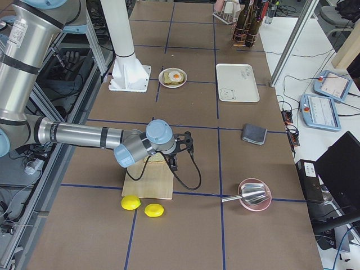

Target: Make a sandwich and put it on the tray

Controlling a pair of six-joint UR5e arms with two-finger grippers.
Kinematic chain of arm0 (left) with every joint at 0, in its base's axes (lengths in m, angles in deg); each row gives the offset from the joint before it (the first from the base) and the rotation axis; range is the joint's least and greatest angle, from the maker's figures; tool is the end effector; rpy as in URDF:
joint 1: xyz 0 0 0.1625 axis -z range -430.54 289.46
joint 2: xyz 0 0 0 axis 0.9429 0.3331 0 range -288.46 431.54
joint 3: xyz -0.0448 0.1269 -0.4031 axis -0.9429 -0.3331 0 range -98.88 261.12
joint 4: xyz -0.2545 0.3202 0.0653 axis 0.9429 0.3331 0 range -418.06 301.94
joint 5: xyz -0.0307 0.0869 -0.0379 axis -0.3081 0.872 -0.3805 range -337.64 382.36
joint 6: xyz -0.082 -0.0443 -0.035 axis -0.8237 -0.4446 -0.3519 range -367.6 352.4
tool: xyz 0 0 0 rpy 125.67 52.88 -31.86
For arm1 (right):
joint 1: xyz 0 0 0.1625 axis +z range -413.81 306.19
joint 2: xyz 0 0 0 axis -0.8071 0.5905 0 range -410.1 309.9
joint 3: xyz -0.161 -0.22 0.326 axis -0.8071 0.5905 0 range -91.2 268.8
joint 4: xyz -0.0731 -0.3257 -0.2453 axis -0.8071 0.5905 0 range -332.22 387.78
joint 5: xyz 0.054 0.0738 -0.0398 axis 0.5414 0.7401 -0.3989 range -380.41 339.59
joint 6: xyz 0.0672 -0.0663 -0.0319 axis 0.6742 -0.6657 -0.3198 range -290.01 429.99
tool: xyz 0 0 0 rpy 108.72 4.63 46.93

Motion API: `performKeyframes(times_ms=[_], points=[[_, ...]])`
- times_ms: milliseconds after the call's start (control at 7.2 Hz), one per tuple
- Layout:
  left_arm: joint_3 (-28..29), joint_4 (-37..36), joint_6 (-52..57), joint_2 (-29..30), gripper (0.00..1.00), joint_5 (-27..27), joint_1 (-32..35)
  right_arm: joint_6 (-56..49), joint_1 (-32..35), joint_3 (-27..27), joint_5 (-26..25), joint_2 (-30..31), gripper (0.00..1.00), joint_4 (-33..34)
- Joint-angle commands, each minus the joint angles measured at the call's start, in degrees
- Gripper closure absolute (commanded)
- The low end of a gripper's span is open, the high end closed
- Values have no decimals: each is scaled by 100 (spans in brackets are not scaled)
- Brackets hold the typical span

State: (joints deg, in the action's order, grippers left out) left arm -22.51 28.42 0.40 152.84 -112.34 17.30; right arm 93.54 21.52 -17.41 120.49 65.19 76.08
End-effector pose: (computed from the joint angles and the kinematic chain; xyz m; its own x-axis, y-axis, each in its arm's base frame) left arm -0.0471 -0.4298 0.6171 0.6974 0.1826 -0.6930 -0.1360 0.9831 0.1222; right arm -0.0279 -0.3273 0.6077 0.5474 -0.1920 0.8146 -0.0059 0.9724 0.2331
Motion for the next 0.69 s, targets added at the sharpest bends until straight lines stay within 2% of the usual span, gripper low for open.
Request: performKeyframes(times_ms=[0, 139, 278, 417, 556], points=[[9, 1, 0, 0, 0, -3, -4, 1366, -788, 13, -439, 387, 3, -1274], [9, 1, 0, 0, 0, -3, -4, 1728, -1088, 39, -606, 485, 5, -1627], [1, 1, 0, 0, 0, -12, -4, 1984, -1413, 57, -852, 520, 12, -1752], [1, 1, 0, 0, 0, -12, -4, 2013, -1747, 74, -1150, 521, 14, -1754], [1, 1, 0, 0, 0, -12, -4, 2048, -1881, 101, -1188, 521, 18, -1762]])
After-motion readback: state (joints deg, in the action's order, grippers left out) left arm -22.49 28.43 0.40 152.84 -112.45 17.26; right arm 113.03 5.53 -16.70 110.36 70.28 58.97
